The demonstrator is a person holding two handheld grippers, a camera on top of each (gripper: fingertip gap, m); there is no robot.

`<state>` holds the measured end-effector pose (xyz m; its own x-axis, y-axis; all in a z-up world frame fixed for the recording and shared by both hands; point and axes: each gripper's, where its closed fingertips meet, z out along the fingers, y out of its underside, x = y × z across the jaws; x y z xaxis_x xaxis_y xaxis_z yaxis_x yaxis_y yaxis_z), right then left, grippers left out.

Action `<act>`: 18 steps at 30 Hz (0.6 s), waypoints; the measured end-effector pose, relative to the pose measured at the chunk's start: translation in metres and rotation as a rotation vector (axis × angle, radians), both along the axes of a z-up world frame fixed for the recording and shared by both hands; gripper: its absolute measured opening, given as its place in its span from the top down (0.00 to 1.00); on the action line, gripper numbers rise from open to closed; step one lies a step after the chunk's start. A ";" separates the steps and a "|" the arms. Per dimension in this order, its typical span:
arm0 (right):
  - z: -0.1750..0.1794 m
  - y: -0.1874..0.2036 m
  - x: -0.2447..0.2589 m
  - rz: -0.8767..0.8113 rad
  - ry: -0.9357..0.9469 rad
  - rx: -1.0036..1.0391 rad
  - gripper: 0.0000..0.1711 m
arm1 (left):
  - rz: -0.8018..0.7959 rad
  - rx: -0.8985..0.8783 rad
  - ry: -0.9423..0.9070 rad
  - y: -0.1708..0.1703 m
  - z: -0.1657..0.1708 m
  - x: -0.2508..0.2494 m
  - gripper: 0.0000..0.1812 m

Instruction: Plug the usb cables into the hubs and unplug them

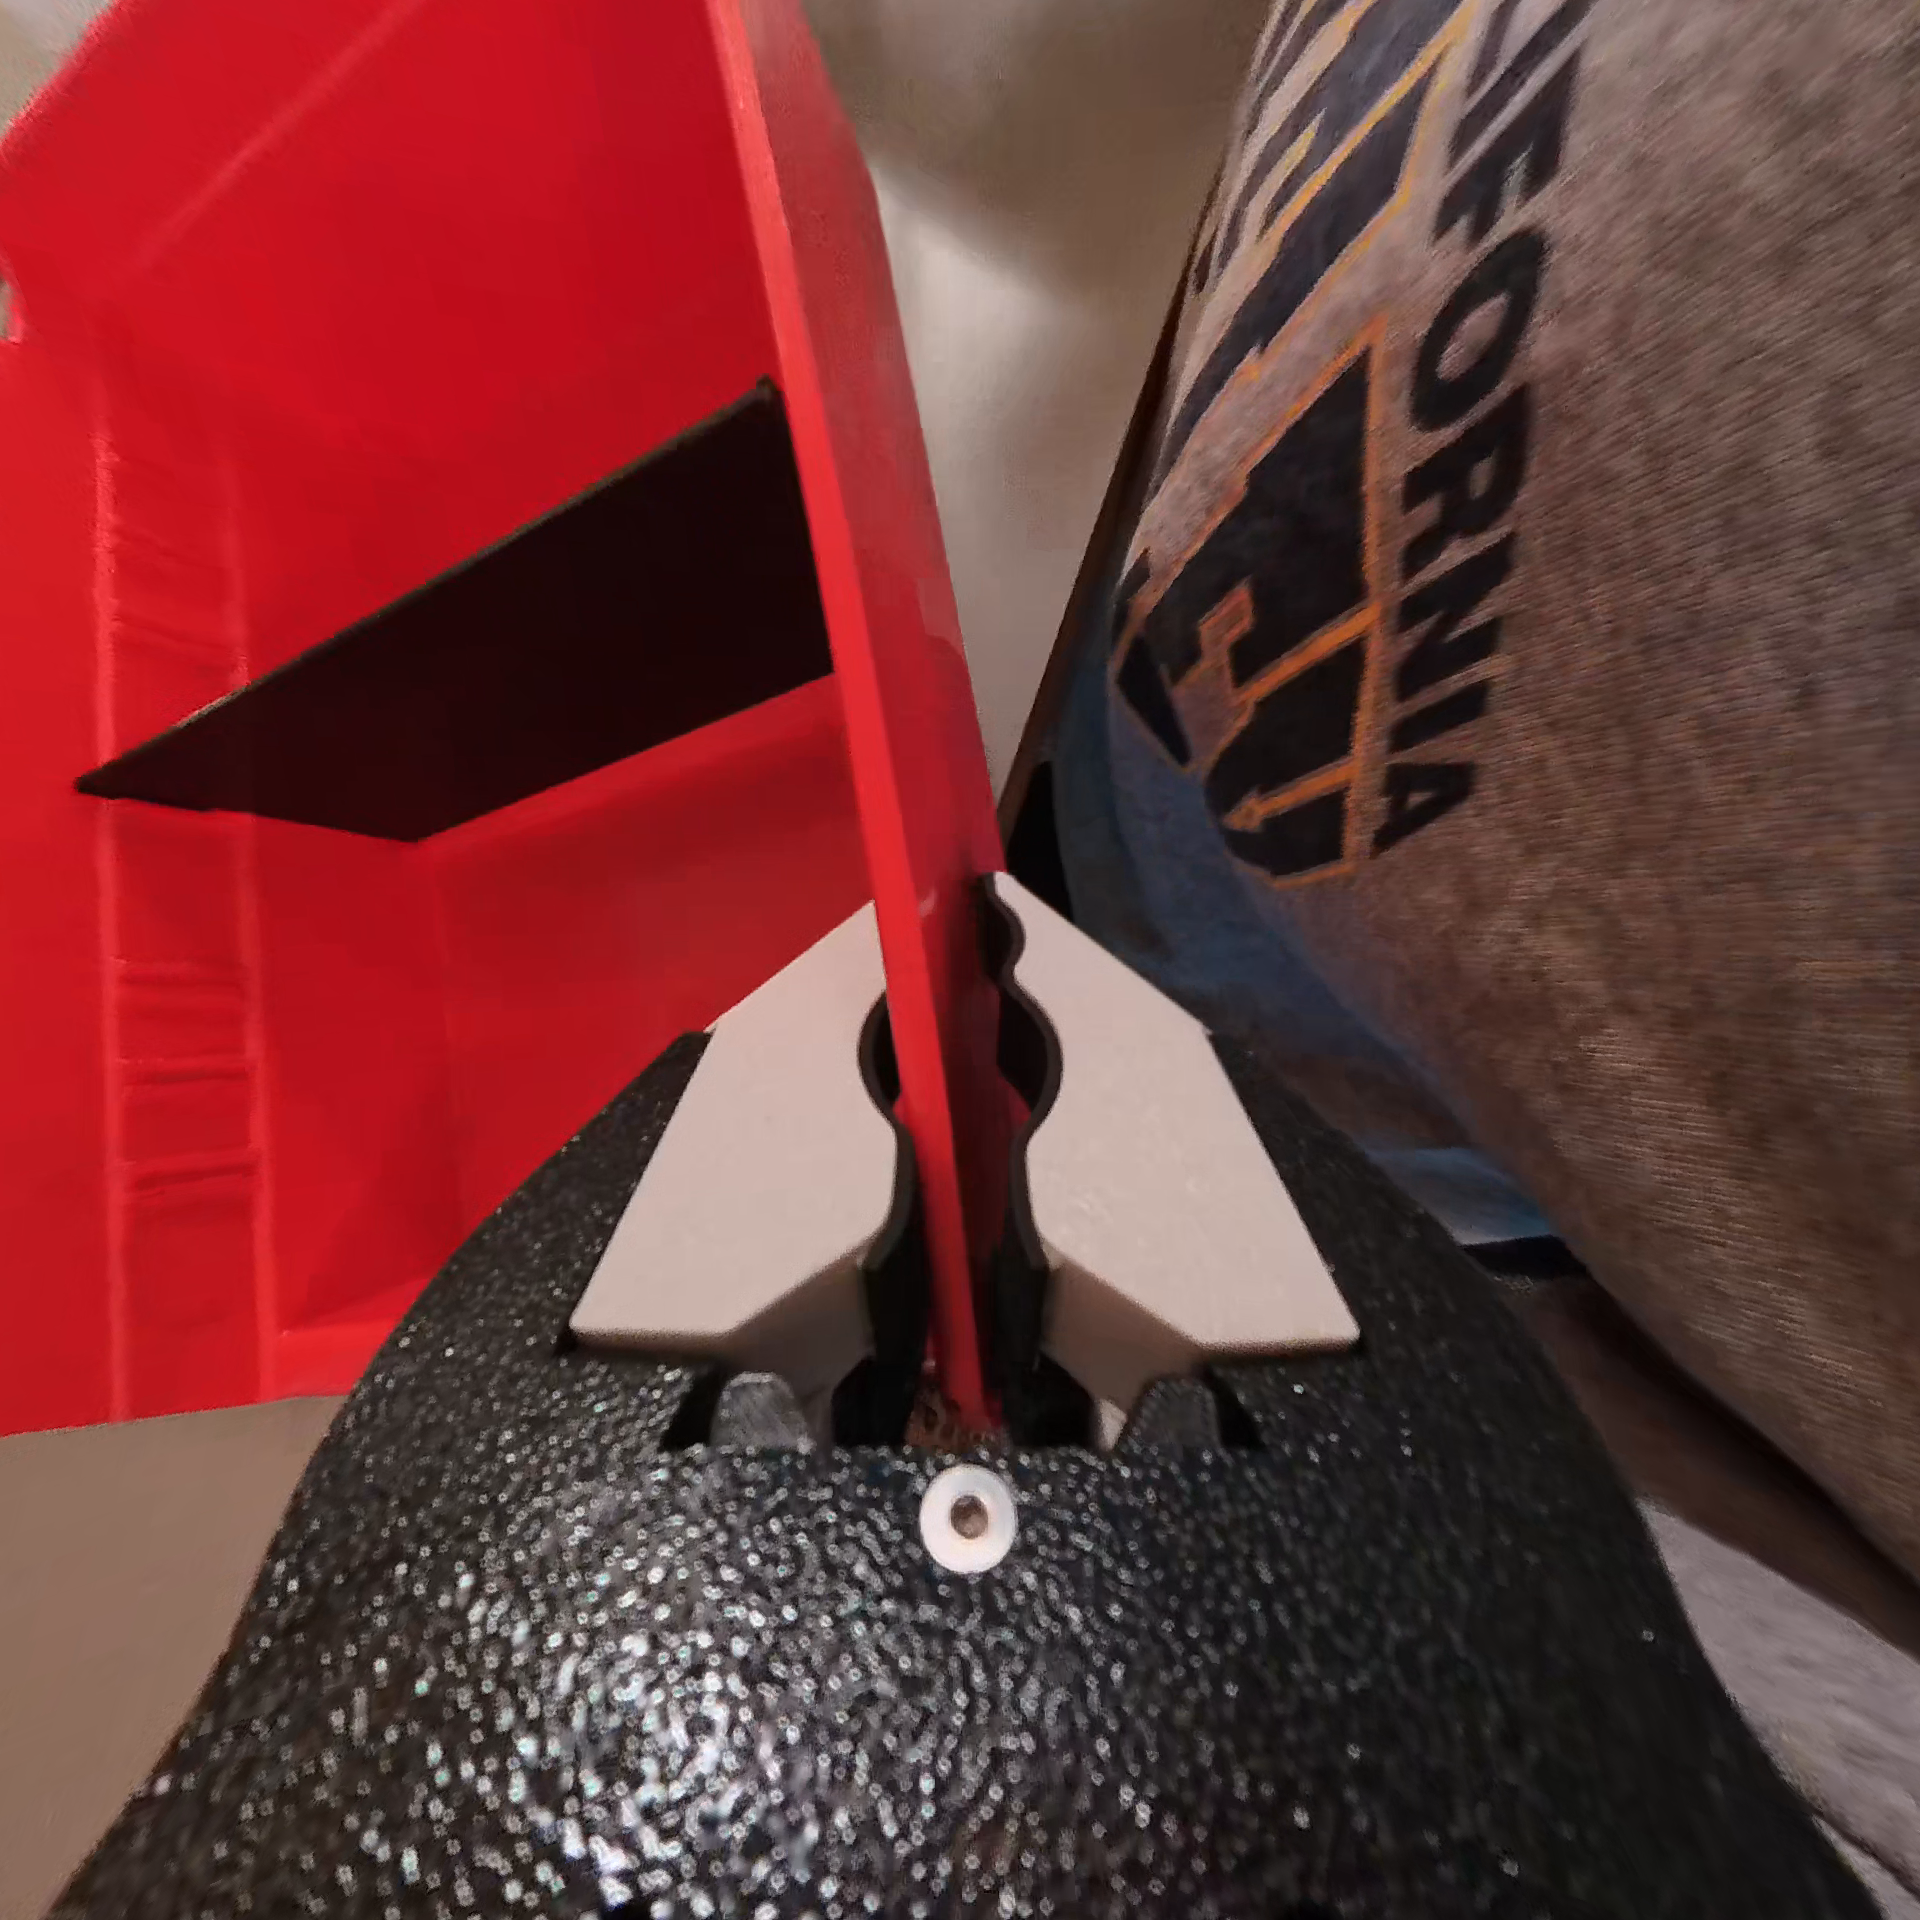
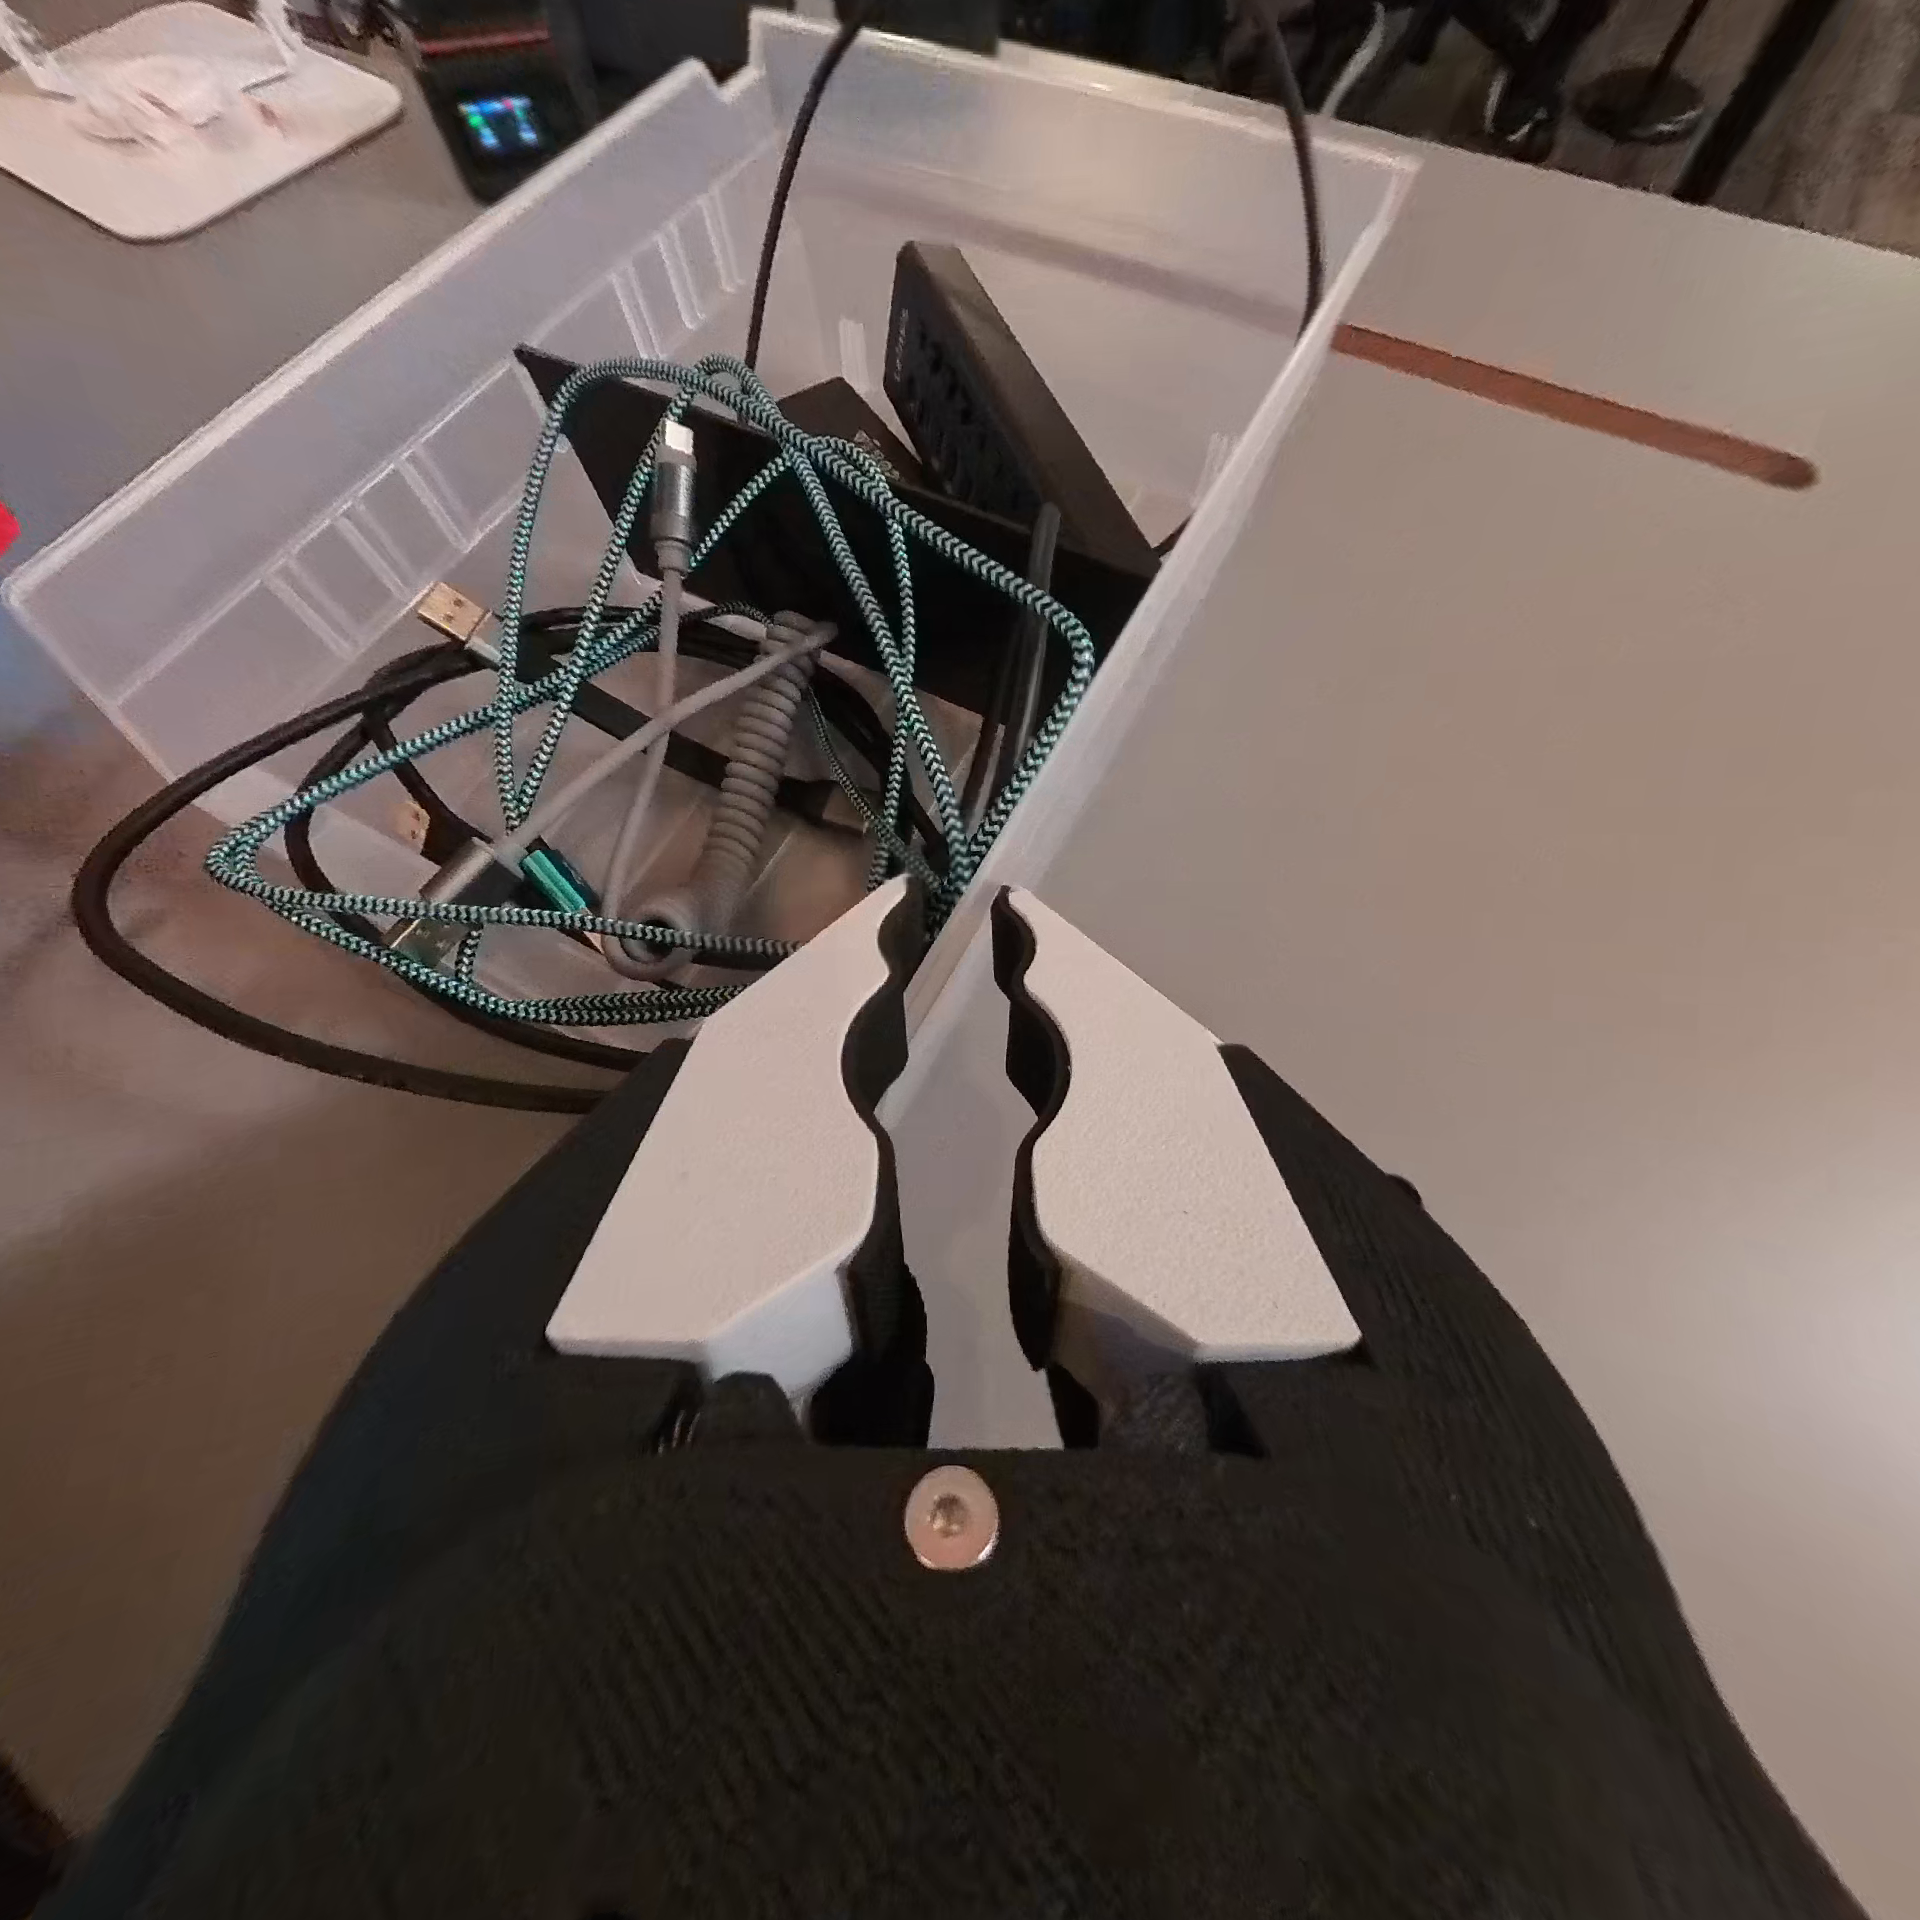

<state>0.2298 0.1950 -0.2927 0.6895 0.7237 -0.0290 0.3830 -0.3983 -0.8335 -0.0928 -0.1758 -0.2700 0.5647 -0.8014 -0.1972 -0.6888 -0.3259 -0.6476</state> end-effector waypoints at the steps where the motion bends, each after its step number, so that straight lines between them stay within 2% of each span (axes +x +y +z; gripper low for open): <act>1: 0.000 0.000 -0.016 0.025 0.010 0.002 0.93 | -0.022 0.006 0.004 -0.002 0.007 0.002 0.97; 2: 0.000 -0.003 -0.030 0.060 0.033 -0.006 0.91 | -0.046 0.014 0.016 -0.003 0.015 0.004 0.97; 4: 0.012 -0.012 -0.053 0.144 0.138 -0.031 0.80 | -0.103 0.046 0.060 -0.002 0.037 0.006 0.97; 7: 0.065 -0.008 -0.042 0.130 0.379 0.025 0.66 | -0.195 0.148 0.118 0.018 0.076 0.013 0.97; 10: 0.118 -0.008 0.006 0.035 0.507 0.134 0.66 | -0.305 0.306 0.145 0.060 0.109 0.035 0.96; 12: 0.143 -0.010 0.047 -0.092 0.524 0.235 0.66 | -0.362 0.372 0.121 0.093 0.125 0.063 0.96; 16: 0.168 -0.022 0.139 -0.416 0.464 0.411 0.67 | -0.453 0.381 -0.017 0.165 0.141 0.141 0.96; 18: 0.180 -0.035 0.174 -0.504 0.444 0.472 0.67 | -0.492 0.342 -0.054 0.199 0.140 0.186 0.96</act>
